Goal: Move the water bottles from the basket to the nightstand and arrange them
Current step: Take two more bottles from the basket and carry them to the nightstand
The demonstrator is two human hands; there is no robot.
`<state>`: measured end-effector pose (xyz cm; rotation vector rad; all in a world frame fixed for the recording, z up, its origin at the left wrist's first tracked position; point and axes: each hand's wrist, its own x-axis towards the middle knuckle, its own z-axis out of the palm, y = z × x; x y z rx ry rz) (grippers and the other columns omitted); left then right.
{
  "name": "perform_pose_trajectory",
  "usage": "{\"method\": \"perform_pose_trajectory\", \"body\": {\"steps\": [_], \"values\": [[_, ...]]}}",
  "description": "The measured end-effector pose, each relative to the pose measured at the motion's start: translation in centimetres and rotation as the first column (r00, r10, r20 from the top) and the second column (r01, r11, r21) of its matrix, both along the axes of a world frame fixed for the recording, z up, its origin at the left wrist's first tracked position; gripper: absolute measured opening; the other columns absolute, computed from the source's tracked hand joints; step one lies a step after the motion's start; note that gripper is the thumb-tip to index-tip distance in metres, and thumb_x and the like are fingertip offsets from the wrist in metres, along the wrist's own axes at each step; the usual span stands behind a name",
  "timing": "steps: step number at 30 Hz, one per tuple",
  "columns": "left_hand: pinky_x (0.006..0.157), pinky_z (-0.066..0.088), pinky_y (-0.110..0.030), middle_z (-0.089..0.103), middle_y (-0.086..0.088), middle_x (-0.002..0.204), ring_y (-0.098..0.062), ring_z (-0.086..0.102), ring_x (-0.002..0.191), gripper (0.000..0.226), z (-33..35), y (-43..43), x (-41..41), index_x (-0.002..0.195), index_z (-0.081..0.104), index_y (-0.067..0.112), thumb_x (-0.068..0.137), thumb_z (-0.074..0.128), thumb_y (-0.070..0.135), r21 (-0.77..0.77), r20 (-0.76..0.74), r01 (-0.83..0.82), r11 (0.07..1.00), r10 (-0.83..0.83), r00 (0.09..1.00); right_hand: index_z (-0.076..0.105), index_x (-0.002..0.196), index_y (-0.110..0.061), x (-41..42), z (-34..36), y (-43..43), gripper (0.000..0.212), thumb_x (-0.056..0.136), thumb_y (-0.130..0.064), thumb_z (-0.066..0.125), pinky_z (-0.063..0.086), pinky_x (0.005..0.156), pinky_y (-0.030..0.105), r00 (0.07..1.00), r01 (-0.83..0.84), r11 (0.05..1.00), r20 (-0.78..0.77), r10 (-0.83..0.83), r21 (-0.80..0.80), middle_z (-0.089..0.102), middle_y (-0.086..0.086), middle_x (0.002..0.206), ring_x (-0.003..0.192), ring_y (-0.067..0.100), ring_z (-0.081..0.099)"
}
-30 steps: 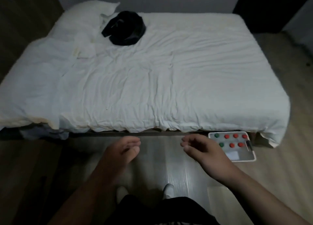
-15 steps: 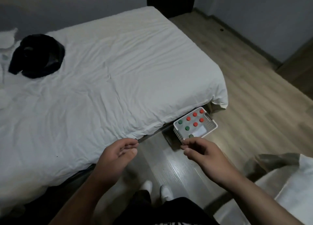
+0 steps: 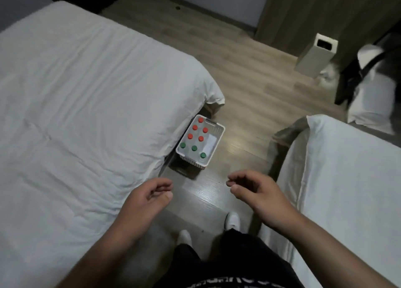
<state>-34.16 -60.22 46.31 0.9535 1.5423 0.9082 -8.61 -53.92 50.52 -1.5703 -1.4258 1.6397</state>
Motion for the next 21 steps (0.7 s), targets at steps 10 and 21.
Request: {"method": "perform_pose_trajectory", "body": {"steps": [10,21], "values": [[0.089,0.052,-0.024,0.074,0.000,0.101,-0.009,0.068,0.099,0.040,1.0,11.7,11.5,0.102,0.070,0.023,0.065,0.067,0.041,0.024,-0.033,0.287,0.958,-0.286,0.958,0.069,0.099,-0.019,11.9,-1.2,2.3,0.018,0.087,-0.006,0.065,0.053,0.089,0.031,0.958,0.287,0.956,0.026,-0.286,-0.061,0.073,0.004,0.097,0.096,0.012,0.068],[0.086,0.054,-0.025,0.074,0.003,0.100,-0.014,0.069,0.097,0.029,2.4,18.7,21.3,0.099,0.070,0.023,0.071,0.067,0.028,0.002,-0.061,0.112,0.994,-0.111,0.992,0.069,0.093,-0.023,21.8,-0.5,13.9,0.018,0.085,-0.006,0.066,0.052,0.088,0.033,0.996,0.090,0.995,-0.016,-0.090,-0.049,0.073,0.007,0.096,0.096,0.019,0.068]]}}
